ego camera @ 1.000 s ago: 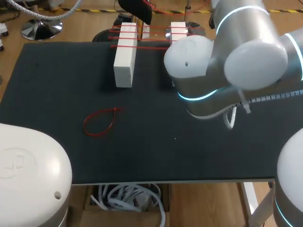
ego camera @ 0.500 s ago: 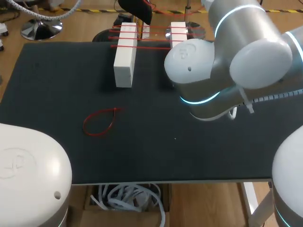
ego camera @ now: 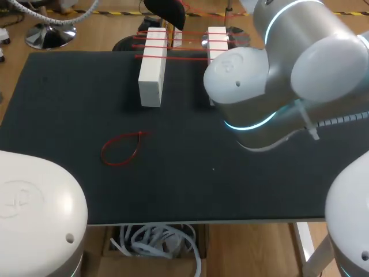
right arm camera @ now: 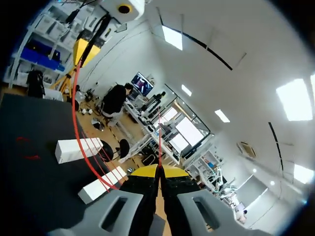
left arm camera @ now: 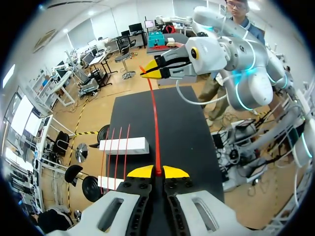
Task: Grab the tape and strap the tape.
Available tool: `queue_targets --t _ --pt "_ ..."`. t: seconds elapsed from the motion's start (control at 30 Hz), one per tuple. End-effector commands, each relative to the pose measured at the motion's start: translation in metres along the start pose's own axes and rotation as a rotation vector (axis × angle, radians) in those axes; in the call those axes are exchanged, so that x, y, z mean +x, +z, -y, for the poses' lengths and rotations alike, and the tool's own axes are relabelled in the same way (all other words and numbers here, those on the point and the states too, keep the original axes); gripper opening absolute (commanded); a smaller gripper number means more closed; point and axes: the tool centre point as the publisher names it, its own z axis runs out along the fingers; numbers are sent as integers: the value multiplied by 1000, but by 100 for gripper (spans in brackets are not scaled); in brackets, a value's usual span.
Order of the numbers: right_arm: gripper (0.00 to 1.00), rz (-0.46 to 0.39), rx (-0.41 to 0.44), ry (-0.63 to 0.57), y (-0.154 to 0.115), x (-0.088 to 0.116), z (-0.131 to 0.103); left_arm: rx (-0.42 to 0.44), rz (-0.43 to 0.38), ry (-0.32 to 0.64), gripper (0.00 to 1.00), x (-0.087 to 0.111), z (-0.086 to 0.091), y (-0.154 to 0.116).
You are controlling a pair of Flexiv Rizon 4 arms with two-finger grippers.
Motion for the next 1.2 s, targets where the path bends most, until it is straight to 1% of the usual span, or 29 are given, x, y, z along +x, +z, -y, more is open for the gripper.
queue_targets --t 0.03,0.87,0.9,0.97,1.13,1.2 --pt "0 -39 -5 -217 -2 -4 -2 -5 -2 -2 0 0 1 -1" --pt "0 -39 -5 -217 -2 -4 -2 -5 -2 -2 0 0 1 -1" --pt "0 -30 -22 -235 -3 -5 -6 -5 -2 -2 0 0 1 -1" --pt "0 -29 2 -327 -3 -5 -11 -5 -2 -2 0 0 1 -1" --pt "0 -11 53 -418 -3 -1 -14 -5 -2 -2 0 0 1 -1" --pt "0 9 62 -478 -3 1 -16 -5 -2 -2 0 0 1 -1"
